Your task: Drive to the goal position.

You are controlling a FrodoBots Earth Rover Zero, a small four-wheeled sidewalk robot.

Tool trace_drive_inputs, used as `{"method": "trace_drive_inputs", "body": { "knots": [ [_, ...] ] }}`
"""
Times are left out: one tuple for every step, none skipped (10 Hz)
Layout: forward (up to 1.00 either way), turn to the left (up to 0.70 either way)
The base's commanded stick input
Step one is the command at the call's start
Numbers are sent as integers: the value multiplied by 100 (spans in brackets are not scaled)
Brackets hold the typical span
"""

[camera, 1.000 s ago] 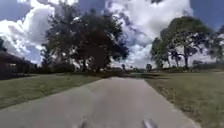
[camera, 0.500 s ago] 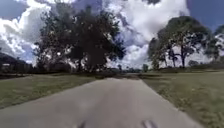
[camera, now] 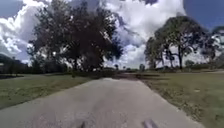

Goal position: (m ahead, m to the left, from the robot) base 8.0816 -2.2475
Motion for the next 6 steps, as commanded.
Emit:
{"method": "trace_drive_inputs", "body": {
  "knots": [
    [70, 0],
    [70, 0],
    [70, 0],
    [70, 0],
    [70, 0],
    [70, 0]
  ]
}}
